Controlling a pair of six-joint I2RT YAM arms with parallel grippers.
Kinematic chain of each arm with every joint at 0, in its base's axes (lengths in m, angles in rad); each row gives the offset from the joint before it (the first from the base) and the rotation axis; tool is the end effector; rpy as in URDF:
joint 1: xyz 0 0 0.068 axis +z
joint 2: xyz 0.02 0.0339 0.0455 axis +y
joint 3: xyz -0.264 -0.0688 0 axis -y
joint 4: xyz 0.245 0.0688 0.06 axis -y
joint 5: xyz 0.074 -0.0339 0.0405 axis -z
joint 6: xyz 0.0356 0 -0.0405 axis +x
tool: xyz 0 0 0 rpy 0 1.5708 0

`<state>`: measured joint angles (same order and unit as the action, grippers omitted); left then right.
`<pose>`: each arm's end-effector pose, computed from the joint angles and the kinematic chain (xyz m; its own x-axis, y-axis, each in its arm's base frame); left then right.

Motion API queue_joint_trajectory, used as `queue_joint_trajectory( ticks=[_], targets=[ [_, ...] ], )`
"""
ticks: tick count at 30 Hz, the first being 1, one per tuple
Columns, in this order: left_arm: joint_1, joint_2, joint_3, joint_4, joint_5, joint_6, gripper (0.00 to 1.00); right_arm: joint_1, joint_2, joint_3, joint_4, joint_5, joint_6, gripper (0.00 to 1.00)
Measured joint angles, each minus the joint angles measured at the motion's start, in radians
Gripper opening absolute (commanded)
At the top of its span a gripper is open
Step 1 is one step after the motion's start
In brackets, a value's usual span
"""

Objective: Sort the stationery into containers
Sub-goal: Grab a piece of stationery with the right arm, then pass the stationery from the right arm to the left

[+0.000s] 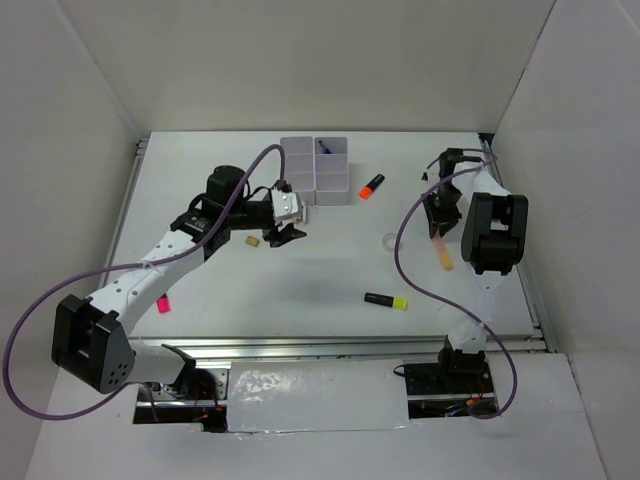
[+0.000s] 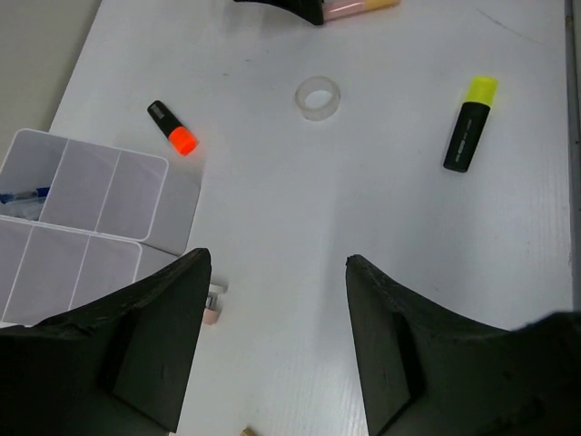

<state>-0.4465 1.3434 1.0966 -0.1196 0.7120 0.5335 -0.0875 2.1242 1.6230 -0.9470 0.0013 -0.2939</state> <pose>0.2668 -0.1535 0.3329 0.1678 0.3465 -0.9229 0.9195 0.2825 0.2733 0.4143 -0.0364 0.1642 -0.9717 -0.2056 -0.1167 -0.2026 0.9786 -0.0367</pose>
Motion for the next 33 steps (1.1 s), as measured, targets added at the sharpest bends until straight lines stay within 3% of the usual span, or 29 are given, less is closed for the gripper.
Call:
queue_joint_trajectory(
  ticks=[6, 12, 19, 28, 33],
  targets=[
    [-0.076, -0.074, -0.135, 0.021, -0.023, 0.237, 0.74, 0.034, -0.006, 0.181, -0.128, -0.271, 0.119, 0.00],
    [-0.217, -0.066, -0.200, 0.074, -0.062, 0.534, 0.74, 0.202, -0.047, 0.205, -0.186, -0.506, 0.297, 0.00],
    [-0.309, 0.056, -0.183, 0.122, -0.090, 0.840, 0.75, 0.420, -0.047, 0.200, -0.223, -0.574, 0.488, 0.00],
    [-0.355, 0.147, -0.108, 0.003, -0.104, 1.113, 0.71, 0.504, -0.081, 0.185, -0.225, -0.578, 0.584, 0.00],
    [-0.373, 0.157, -0.070, -0.071, -0.119, 1.176, 0.53, 0.507, -0.102, 0.185, -0.225, -0.581, 0.593, 0.00]
  ],
)
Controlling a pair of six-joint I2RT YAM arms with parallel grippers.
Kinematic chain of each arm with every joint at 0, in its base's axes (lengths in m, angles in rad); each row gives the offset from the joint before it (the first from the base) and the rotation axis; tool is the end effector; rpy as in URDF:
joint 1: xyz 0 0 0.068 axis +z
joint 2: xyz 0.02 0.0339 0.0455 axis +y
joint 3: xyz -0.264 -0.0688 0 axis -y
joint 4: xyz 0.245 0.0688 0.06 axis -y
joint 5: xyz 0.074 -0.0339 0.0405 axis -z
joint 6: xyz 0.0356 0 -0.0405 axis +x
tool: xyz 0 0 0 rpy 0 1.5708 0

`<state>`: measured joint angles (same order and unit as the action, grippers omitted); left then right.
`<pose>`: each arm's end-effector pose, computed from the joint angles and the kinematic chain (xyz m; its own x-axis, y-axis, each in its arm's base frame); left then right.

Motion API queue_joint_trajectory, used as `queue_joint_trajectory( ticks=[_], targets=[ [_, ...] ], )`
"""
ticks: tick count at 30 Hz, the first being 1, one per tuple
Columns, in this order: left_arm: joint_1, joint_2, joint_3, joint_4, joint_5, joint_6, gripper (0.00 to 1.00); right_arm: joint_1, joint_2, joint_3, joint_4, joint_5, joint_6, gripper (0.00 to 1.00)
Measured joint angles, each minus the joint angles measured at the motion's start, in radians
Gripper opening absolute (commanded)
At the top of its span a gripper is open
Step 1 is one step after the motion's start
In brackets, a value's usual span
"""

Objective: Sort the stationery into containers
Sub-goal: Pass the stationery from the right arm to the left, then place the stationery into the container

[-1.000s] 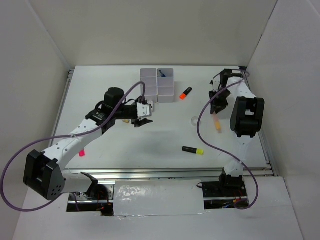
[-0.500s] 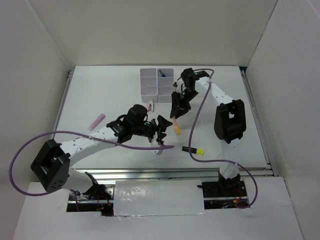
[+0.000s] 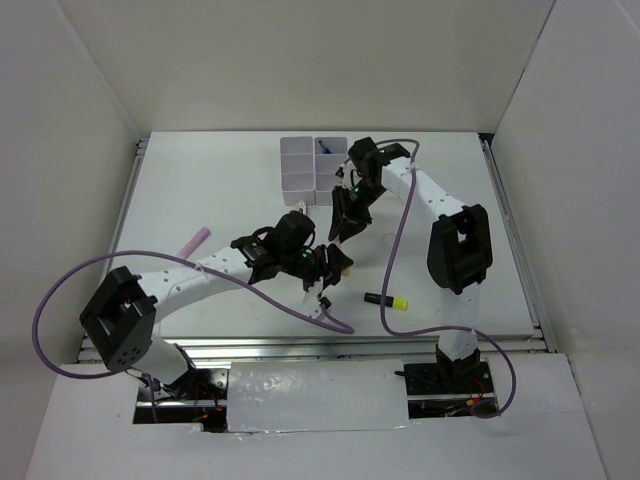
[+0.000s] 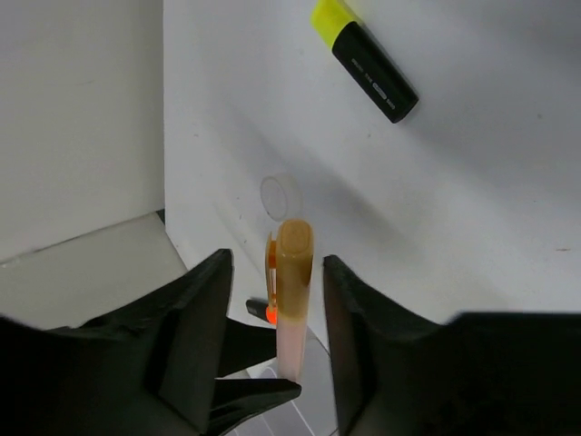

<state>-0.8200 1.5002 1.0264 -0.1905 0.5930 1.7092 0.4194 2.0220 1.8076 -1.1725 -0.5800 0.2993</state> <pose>0.2094 -0.2536 0.2546 0.9559 0.1795 -0.2326 0.2915 -0.4801 0.8274 0.3631 0.1832 0.2556 -0.9854 -0.1693 -0.0159 -0.1482 0.8091 0.5687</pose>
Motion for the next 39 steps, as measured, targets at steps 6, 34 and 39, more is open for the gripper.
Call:
queue_joint_trajectory(
  ticks=[6, 34, 39],
  targets=[
    [-0.021, 0.015, 0.015, -0.060, -0.030, 0.060, 0.28, 0.003, 0.000, 0.000, 0.000, -0.003, 0.000, 0.00],
    [0.359, 0.303, 0.528, 0.505, 0.150, -1.306, 0.00, -0.566, -0.448, -0.156, 0.219, -0.107, -0.169, 0.84],
    [0.490, 0.609, 0.770, 0.710, 0.087, -1.676, 0.03, -0.589, -0.477, -0.262, 0.232, -0.124, -0.198, 0.83]
  ],
)
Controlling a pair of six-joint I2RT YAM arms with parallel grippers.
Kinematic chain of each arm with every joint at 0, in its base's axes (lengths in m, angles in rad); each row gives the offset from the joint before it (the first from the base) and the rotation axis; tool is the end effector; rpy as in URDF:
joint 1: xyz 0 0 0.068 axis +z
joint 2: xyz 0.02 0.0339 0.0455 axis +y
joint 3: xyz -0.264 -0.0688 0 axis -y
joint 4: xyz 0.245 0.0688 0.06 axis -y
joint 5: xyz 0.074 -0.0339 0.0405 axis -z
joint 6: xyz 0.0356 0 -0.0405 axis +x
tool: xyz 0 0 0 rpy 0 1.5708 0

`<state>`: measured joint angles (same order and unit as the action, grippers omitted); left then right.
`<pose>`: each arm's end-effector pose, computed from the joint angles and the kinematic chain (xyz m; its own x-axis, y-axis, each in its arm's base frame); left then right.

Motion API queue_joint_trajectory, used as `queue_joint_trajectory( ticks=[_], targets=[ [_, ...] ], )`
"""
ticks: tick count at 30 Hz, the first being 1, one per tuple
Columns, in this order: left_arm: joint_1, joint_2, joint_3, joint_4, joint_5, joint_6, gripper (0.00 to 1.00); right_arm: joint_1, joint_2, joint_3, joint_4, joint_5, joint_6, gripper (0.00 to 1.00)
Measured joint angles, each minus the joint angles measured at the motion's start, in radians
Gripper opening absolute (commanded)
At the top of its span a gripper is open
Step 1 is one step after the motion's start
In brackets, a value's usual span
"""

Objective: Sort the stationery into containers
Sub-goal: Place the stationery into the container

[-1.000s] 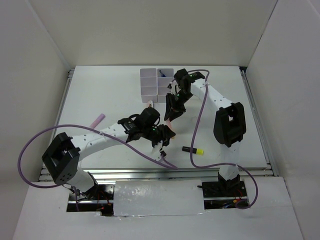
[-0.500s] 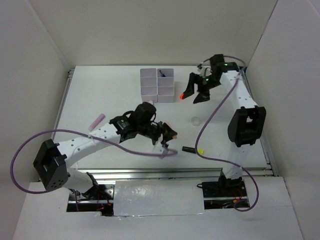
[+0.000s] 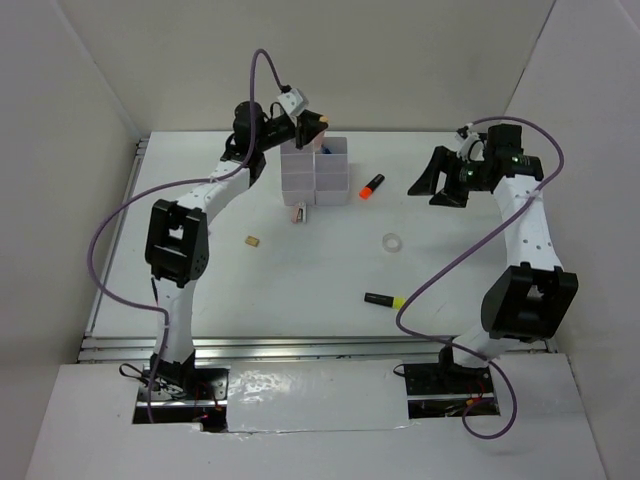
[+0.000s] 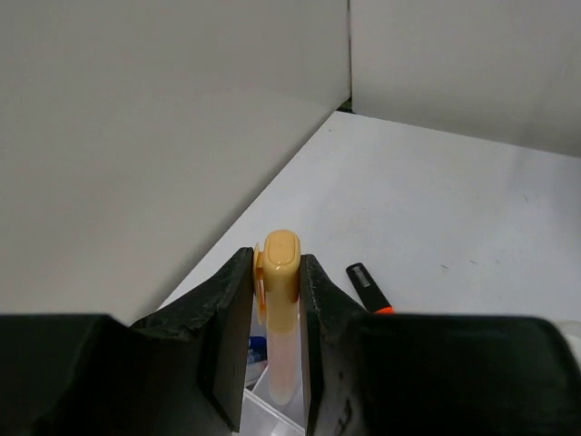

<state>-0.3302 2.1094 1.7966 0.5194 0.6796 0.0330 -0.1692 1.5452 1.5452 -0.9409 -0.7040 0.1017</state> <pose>0.4719 -0.1854 0.3427 0.2215 -0.0488 -0.9739 0.8272 0.5383 0.1611 0.3172 -0.0308 0.3557 -0.8176 0.2182 -0.5329 -0.1653 0.7976 0.5802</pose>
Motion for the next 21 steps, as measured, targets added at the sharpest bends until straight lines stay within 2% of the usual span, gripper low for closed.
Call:
queue_joint_trajectory(
  ticks=[4, 8, 21],
  targets=[
    [0.013, 0.121, 0.068, 0.051, -0.040, -0.121, 0.03, -0.020, 0.025, -0.039, -0.004, -0.004, -0.015, 0.83],
    [0.000, 0.146, 0.070, 0.090, -0.050, -0.168, 0.03, -0.034, 0.032, -0.040, -0.003, -0.011, -0.023, 0.83],
    [-0.006, 0.167, 0.065, 0.192, -0.055, -0.175, 0.07, -0.039, 0.084, -0.040, -0.004, -0.035, -0.040, 0.82]
  ],
)
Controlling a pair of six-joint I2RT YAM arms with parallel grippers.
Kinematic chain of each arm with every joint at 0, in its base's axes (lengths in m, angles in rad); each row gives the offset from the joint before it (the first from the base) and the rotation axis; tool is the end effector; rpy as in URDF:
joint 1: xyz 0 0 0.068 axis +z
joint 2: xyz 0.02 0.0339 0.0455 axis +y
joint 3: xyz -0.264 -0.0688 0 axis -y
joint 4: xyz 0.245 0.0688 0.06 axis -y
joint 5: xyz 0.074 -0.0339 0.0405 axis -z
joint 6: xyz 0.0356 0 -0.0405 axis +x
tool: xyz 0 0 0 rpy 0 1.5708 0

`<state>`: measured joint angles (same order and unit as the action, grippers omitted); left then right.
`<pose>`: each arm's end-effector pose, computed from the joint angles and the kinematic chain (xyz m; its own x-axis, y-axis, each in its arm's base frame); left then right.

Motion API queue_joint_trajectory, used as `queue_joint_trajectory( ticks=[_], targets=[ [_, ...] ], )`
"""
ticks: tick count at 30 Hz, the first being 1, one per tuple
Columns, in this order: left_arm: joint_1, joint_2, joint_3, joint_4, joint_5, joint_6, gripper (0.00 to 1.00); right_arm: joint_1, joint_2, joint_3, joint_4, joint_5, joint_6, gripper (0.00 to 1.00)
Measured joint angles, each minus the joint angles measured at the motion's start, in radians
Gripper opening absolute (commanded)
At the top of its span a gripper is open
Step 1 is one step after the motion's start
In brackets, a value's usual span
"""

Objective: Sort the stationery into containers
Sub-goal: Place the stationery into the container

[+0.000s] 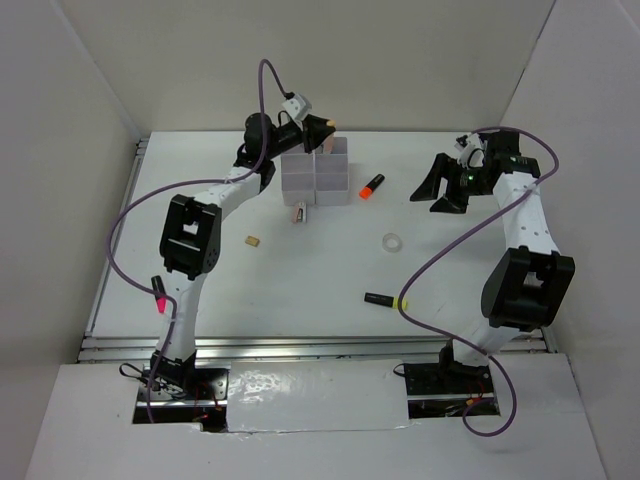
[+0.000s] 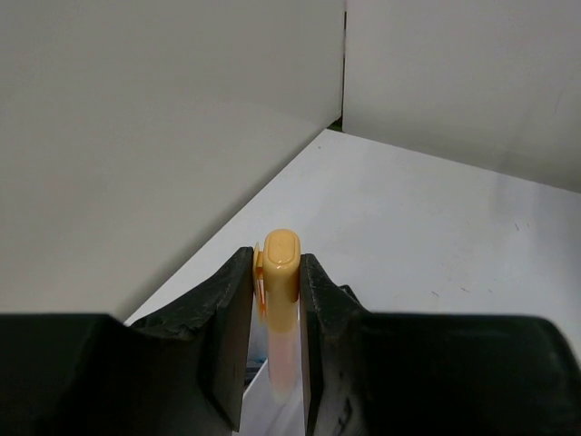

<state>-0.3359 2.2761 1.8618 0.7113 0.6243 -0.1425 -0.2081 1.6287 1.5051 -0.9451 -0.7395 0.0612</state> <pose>0.5010 -0.1970 0.3009 0.1606 -0.1781 -0.9708 0.8263 0.5622 0.0335 0.3318 -0.0455 0.3185 -0.8661 0.2291 -0.4442 -0.1119 0.7773 0.6191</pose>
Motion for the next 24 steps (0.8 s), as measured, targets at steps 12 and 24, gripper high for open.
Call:
queue_joint_trajectory(
  ticks=[12, 24],
  targets=[
    [0.014, 0.014, -0.075, 0.007, 0.000, -0.004, 0.42, -0.002, 0.001, 0.000, -0.004, 0.001, -0.010, 0.82],
    [0.051, -0.050, -0.153, 0.006, 0.005, -0.048, 0.63, 0.003, 0.002, 0.000, -0.006, 0.016, -0.027, 0.82]
  ],
)
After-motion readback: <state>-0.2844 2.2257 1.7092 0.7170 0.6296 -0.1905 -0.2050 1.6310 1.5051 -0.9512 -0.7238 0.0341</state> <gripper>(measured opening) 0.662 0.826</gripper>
